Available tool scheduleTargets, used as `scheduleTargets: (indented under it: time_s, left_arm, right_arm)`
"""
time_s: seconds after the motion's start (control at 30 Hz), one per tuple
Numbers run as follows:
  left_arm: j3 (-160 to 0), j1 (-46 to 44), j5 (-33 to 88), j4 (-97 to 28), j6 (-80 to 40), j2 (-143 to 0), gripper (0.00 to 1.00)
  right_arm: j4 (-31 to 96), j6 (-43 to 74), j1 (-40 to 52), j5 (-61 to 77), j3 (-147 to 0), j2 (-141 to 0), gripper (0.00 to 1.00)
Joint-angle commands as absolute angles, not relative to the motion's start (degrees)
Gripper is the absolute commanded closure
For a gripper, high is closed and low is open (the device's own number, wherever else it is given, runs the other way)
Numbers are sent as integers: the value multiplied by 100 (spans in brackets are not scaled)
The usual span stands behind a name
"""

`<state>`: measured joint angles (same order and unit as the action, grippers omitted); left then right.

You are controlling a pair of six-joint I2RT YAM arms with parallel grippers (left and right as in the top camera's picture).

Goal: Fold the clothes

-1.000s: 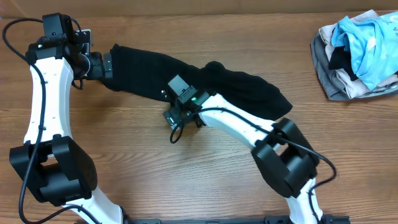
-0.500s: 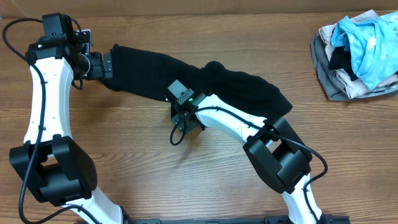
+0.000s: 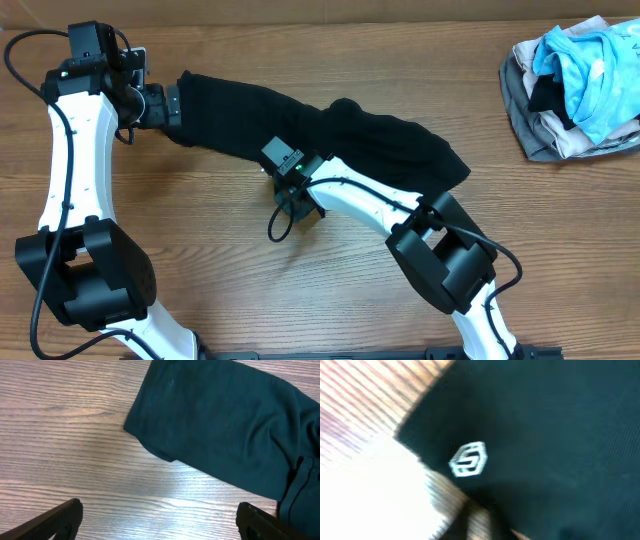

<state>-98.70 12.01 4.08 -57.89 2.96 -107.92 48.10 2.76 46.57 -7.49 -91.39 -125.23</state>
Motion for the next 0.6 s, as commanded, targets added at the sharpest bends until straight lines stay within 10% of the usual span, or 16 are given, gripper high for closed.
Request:
scheduleTargets:
  time_s: [0.0, 0.57]
  left_arm:
    - [-9795, 1181, 445, -5822, 215, -10849, 0]
    - [-9795, 1181, 429, -5846, 237, -10849, 5]
  right_arm:
    - [4838, 499, 4241, -602, -9159, -12696, 96]
    - [6541, 729, 2685, 180, -10064, -10597, 96]
